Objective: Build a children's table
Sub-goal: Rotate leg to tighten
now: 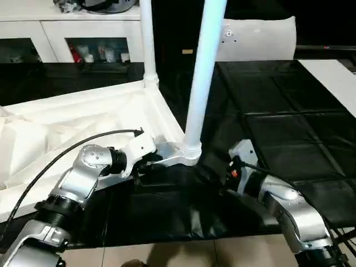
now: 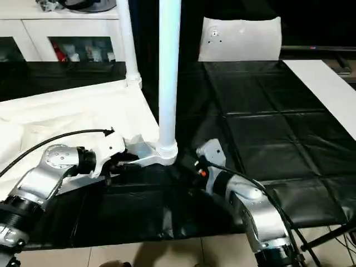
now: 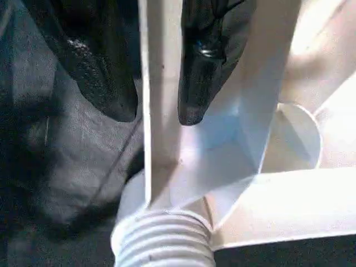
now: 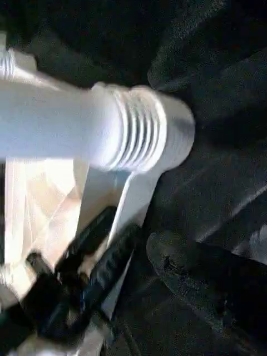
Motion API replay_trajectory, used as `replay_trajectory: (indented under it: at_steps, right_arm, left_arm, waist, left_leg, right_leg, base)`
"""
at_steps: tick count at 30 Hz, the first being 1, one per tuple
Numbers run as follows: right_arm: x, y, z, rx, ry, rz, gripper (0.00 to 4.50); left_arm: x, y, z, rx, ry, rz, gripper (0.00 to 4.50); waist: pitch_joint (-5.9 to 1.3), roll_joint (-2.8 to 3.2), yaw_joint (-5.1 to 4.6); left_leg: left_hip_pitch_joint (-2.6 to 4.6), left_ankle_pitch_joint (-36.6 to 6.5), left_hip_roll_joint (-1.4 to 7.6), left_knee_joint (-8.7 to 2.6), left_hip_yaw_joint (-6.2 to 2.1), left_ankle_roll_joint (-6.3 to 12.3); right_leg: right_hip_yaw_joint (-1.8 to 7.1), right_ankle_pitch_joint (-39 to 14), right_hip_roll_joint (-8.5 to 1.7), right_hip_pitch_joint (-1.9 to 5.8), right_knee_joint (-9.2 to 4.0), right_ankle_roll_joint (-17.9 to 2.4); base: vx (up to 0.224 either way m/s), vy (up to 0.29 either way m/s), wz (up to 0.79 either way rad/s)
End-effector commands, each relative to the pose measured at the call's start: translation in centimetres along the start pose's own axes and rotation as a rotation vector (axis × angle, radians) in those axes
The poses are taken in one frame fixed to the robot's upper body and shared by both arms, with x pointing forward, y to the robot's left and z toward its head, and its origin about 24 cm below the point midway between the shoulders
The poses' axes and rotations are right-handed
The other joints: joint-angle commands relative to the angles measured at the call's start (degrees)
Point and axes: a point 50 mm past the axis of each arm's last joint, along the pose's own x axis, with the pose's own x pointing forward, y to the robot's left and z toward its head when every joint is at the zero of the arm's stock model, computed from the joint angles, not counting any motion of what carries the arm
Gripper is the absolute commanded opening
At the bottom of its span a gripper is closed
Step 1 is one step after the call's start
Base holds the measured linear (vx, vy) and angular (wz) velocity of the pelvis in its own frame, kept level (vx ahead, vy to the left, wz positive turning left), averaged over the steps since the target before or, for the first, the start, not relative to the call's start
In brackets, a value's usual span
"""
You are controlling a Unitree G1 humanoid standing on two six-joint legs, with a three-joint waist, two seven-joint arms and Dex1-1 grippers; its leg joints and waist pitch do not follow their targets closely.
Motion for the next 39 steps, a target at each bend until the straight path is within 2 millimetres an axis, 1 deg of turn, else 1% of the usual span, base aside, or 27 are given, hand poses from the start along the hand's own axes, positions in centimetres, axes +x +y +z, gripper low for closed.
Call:
replay_trajectory:
  at_steps: [1, 3, 5, 6, 7, 8, 10, 12, 13, 15, 18, 19, 22, 23, 25, 26, 29, 30, 32, 33, 34, 35, 36, 37, 38, 39]
  right_arm:
    - [-0.1, 0.2, 0.2, -0.016, 0.0, 0.005, 4.5]
    - [0.0, 0.2, 0.3, -0.014, -0.003, 0.002, 4.5]
    - [0.0, 0.2, 0.4, -0.017, -0.002, 0.002, 4.5]
    - [0.0, 0.2, 0.4, -0.018, -0.003, 0.002, 4.5]
    - [0.0, 0.2, 0.4, -0.018, -0.003, 0.002, 4.5]
    - [0.0, 0.1, 0.5, -0.024, -0.003, 0.0, 4.5]
    - [0.0, 0.0, 0.5, -0.03, -0.002, -0.003, 4.5]
    - [0.0, -0.1, 0.6, -0.035, -0.002, -0.008, 4.5]
    - [0.0, -0.1, 0.6, -0.037, -0.002, -0.01, 4.5]
    - [0.1, -0.2, 0.7, -0.037, -0.004, -0.014, 4.5]
    - [0.1, -0.4, 0.8, -0.04, -0.008, -0.02, 4.5]
    - [0.1, -0.4, 0.8, -0.042, -0.008, -0.022, 4.5]
    - [0.1, -1.0, 1.2, -0.054, -0.013, -0.035, 4.5]
    - [0.1, -1.4, 1.4, -0.061, -0.012, -0.036, 4.5]
    - [0.0, -1.7, 1.5, -0.078, -0.008, -0.035, 4.5]
    - [0.1, -2.0, 1.7, -0.087, -0.004, -0.019, 4.5]
    - [0.1, -2.1, 1.8, -0.096, 0.002, 0.006, 4.5]
    - [0.1, -2.1, 1.9, -0.102, 0.005, 0.019, 4.5]
    - [0.1, -2.2, 1.9, -0.112, 0.009, 0.041, 4.5]
    - [0.1, -2.1, 2.0, -0.114, 0.012, 0.065, 4.5]
    - [0.1, -2.1, 2.0, -0.116, 0.014, 0.085, 4.5]
    - [0.1, -1.9, 2.0, -0.129, 0.034, 0.164, 4.5]
    - [0.1, -1.8, 2.0, -0.131, 0.037, 0.175, 4.5]
    - [0.1, -1.8, 2.0, -0.161, 0.071, 0.234, 4.5]
    - [0.0, -1.8, 2.0, -0.173, 0.082, 0.25, 4.5]
    - [0.1, -1.8, 2.0, -0.183, 0.1, 0.283, 4.5]
  left_arm:
    - [0.2, 0.0, -0.2, -0.021, -0.006, 0.003, 1.35]
    - [0.3, 0.0, -0.4, -0.035, -0.005, -0.007, 1.35]
    - [0.3, 0.0, -0.5, -0.035, 0.007, -0.014, 1.09]
    - [0.3, 0.0, -0.6, -0.031, 0.016, -0.015, 1.09]
    - [0.3, 0.0, -0.6, -0.031, 0.016, -0.015, 1.09]
    - [0.3, -0.1, -1.0, -0.022, 0.048, -0.031, 0.78]
    - [0.1, -0.2, -1.5, -0.012, 0.086, -0.055, 0.78]
    - [0.0, -0.3, -1.8, 0.01, 0.122, -0.076, 0.57]
    - [0.0, -0.3, -1.8, 0.016, 0.131, -0.08, 0.57]
    - [0.0, -0.3, -1.8, 0.022, 0.131, -0.082, 0.32]
    - [0.1, -0.2, -1.4, 0.019, 0.11, -0.091, 0.23]
    - [0.1, -0.2, -1.4, 0.021, 0.108, -0.094, 0.05]
    - [0.2, -0.1, -0.5, 0.039, 0.054, -0.117, 0.05]
    - [0.2, -0.2, -0.2, 0.048, 0.023, -0.14, 0.05]
    - [0.2, -0.4, 0.2, 0.062, -0.006, -0.169, 0.05]
    - [0.2, -0.7, 0.4, 0.063, -0.019, -0.221, 0.05]
    - [0.1, -1.1, 0.2, 0.085, -0.003, -0.28, 0.05]
    - [0.0, -1.3, 0.0, 0.098, 0.007, -0.299, 0.05]
    - [0.0, -1.4, -0.2, 0.119, 0.022, -0.327, 0.05]
    - [-0.1, -1.5, -0.3, 0.128, 0.031, -0.345, 0.05]
    - [-0.2, -1.6, -0.4, 0.135, 0.038, -0.359, 0.05]
    - [-0.3, -1.8, -0.7, 0.169, 0.058, -0.396, 0.05]
    - [-0.4, -1.8, -0.7, 0.174, 0.061, -0.401, 0.05]
    - [-0.4, -1.8, -0.7, 0.196, 0.067, -0.422, 0.05]
    - [-0.4, -1.7, -0.6, 0.203, 0.067, -0.428, 0.05]
    - [-0.5, -1.7, -0.6, 0.212, 0.068, -0.438, 0.05]
  waist:
    - [-3.07, 0.28, 0.02]
    - [-3.17, 0.27, 0.12]
    - [-3.18, 0.25, 0.11]
    - [-3.18, 0.23, 0.09]
    - [-3.18, 0.23, 0.09]
    - [-3.17, 0.12, 0.13]
    - [-3.13, 0.15, 0.15]
    - [-3.14, 0.06, 0.08]
    - [-3.14, 0.06, 0.08]
    - [-3.18, 0.12, -0.08]
    - [-3.17, 0.11, -0.02]
    - [-3.18, 0.13, -0.03]
    - [-3.21, 0.13, -0.05]
    - [-3.24, 0.0, -0.07]
    - [-3.32, 0.01, 0.01]
    - [-3.42, -0.17, 0.1]
    - [-3.45, -0.03, 0.53]
    - [-3.47, -0.26, 0.75]
    - [-3.42, -0.1, 1.01]
    - [-3.4, -0.18, 1.09]
    - [-3.36, -0.13, 1.35]
    - [-3.34, -0.25, 1.47]
    - [-3.28, -0.19, 1.52]
    - [-3.26, -0.3, 1.53]
    - [-3.31, -0.22, 1.56]
    - [-3.3, -0.15, 1.64]
  left_leg:
    - [0.72, -12.4, 1.84, -3.31, -0.54, 0.03]
    - [0.64, -11.5, 1.84, -3.21, -0.54, 0.23]
    - [0.66, -11.3, 1.78, -3.18, -0.53, 0.39]
    - [0.64, -11.3, 1.78, -3.17, -0.54, 0.49]
    - [0.64, -11.3, 1.78, -3.17, -0.54, 0.49]
    - [0.62, -11.3, 1.78, -3.14, -0.53, 0.59]
    - [0.67, -11.6, 1.79, -3.18, -0.55, 0.57]
    - [0.6, -11.2, 1.78, -3.21, -0.58, 0.45]
    - [0.6, -11.2, 1.78, -3.21, -0.58, 0.45]
    - [0.61, -10.9, 1.73, -3.09, -0.54, 0.45]
    - [0.63, -11.1, 1.75, -3.09, -0.52, 0.47]
    - [0.66, -11.1, 1.75, -3.08, -0.52, 0.44]
    - [0.7, -11.2, 1.72, -3.06, -0.52, 0.36]
    - [0.67, -11.0, 1.72, -3.05, -0.49, 0.42]
    - [0.66, -9.9, 1.7, -2.87, -0.42, 0.69]
    - [0.67, -9.1, 1.72, -2.8, -0.36, 1.01]
    - [0.7, -8.1, 1.77, -2.68, -0.29, 1.78]
    - [0.63, -8.2, 1.76, -2.66, -0.31, 2.04]
    - [0.8, -8.6, 1.9, -2.72, -0.3, 2.0]
    - [0.83, -8.7, 1.9, -2.73, -0.24, 1.92]
    - [0.96, -9.3, 1.96, -2.77, -0.22, 1.7]
    - [0.97, -9.9, 1.95, -2.77, -0.23, 1.72]
    - [0.91, -10.3, 2.01, -2.86, -0.26, 1.61]
    - [0.99, -10.6, 2.02, -2.84, -0.2, 1.64]
    - [0.94, -10.5, 2.03, -2.8, -0.22, 1.55]
    - [0.96, -10.5, 2.04, -2.78, -0.21, 1.58]
  right_leg:
    - [2.07, -5.6, -4.04, 2.16, -4.25, -10.5]
    - [2.07, -3.9, -4.1, 2.25, -4.06, -10.8]
    - [2.02, -3.3, -4.03, 2.24, -3.99, -10.9]
    - [2.01, -3.2, -4.05, 2.28, -3.98, -10.9]
    - [2.01, -3.2, -4.05, 2.28, -3.98, -10.9]
    - [2.03, -3.6, -4.14, 2.32, -3.99, -10.9]
    - [2.05, -4.7, -4.19, 2.27, -4.08, -10.6]
    - [2.06, -4.8, -4.17, 2.35, -4.01, -10.3]
    - [2.06, -4.8, -4.17, 2.35, -4.01, -10.3]
    - [2.05, -4.3, -4.18, 2.34, -3.95, -10.5]
    - [2.04, -5.0, -4.21, 2.33, -3.97, -10.8]
    - [2.04, -5.0, -4.2, 2.3, -3.99, -10.8]
    - [2.01, -5.0, -4.14, 2.27, -3.94, -11.0]
    - [2.01, -4.7, -4.14, 2.31, -3.91, -11.0]
    - [2.09, -3.2, -4.16, 2.4, -3.78, -11.3]
    - [2.08, -1.8, -4.14, 2.45, -3.65, -11.5]
    - [2.04, 0.4, -4.14, 2.43, -3.35, -12.1]
    - [2.01, 0.1, -4.23, 2.5, -3.33, -12.0]
    - [1.99, -0.8, -4.28, 2.34, -3.42, -11.9]
    - [2.0, -1.1, -4.24, 2.34, -3.45, -11.9]
    - [2.01, -2.0, -4.23, 2.23, -3.48, -11.8]
    - [1.98, -2.7, -4.24, 2.24, -3.53, -11.7]
    - [1.95, -3.6, -4.31, 2.29, -3.57, -11.4]
    - [1.94, -4.0, -4.28, 2.21, -3.6, -11.4]
    - [1.95, -3.8, -4.33, 2.3, -3.54, -11.4]
    - [1.94, -3.8, -4.37, 2.2, -3.53, -11.5]
  base:
    - [0.0, 0.0, 0.0]
    - [0.0, 0.0, 0.0]
    - [0.0, 0.0, 0.0]
    - [0.0, 0.0, 0.0]
    - [0.0, 0.0, 0.0]
    - [0.0, 0.0, 0.0]
    - [0.0, 0.0, 0.0]
    - [0.0, 0.0, 0.0]
    - [0.0, 0.0, 0.0]
    - [0.0, 0.0, 0.0]
    - [0.0, 0.0, 0.0]
    - [0.0, 0.0, 0.0]
    - [0.0, 0.0, 0.0]
    - [0.0, 0.0, 0.0]
    - [0.0, 0.0, 0.0]
    - [0.0, 0.0, 0.0]
    - [0.0, 0.0, 0.0]
    - [0.0, 0.0, 0.0]
    - [0.0, 0.0, 0.0]
    - [0.0, 0.0, 0.0]
    - [0.0, 0.0, 0.0]
    - [0.0, 0.0, 0.0]
    - [0.0, 0.0, 0.0]
    - [0.0, 0.0, 0.0]
    - [0.0, 0.0, 0.0]
    - [0.0, 0.0, 0.0]
